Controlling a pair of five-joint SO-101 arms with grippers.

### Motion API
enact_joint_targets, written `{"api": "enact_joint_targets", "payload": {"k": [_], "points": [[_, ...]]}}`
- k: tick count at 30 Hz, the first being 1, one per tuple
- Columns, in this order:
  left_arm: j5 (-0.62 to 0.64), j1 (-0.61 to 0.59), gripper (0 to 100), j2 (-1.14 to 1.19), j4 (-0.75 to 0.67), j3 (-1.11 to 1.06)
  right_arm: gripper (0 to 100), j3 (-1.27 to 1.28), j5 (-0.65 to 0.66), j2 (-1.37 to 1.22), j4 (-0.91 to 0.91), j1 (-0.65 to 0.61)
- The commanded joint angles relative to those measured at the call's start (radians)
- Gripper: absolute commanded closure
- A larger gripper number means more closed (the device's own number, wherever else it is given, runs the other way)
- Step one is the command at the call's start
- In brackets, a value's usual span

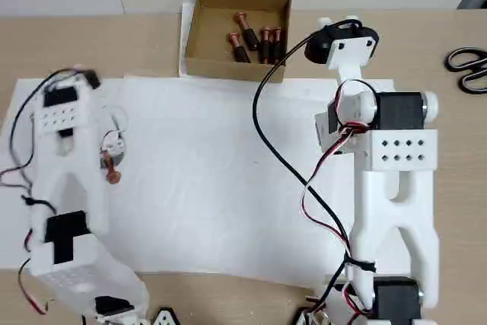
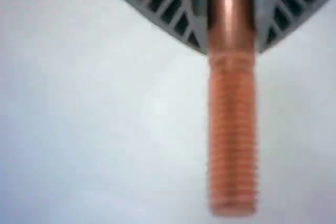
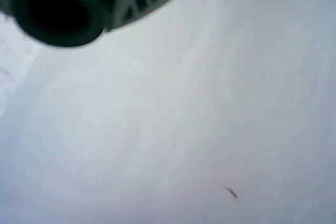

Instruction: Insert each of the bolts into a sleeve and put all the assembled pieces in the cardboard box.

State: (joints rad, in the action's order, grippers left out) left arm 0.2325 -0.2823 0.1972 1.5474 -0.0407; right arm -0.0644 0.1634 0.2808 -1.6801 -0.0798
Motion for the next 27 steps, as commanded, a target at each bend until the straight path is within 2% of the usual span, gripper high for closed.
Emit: {"api": "enact_joint_targets", "payload": {"k": [1,4,13,18,24,27], "points": [[-0.127,0.095,100,-0.017,0.098,0.147,99.5,-0.006,0.008,0.048,0.007,0.008],[-0.293,0.166,99,-0.017,0.115,0.203,99.5,-0.006,0.008,0.048,0.005,0.008],[-0.905,0.296,99,-0.008,0.112,0.246,99.5,-0.006,0.008,0.048,0.005,0.008],[-1.172,0.354,99,-0.006,0.058,0.243,99.5,-0.006,0.008,0.048,0.005,0.008],[-1.361,0.399,99,-0.006,-0.143,0.131,99.5,-0.006,0.008,0.048,0.005,0.008],[-1.398,0.430,99,-0.006,-0.230,0.073,99.5,-0.005,0.008,0.048,0.004,0.008]]}}
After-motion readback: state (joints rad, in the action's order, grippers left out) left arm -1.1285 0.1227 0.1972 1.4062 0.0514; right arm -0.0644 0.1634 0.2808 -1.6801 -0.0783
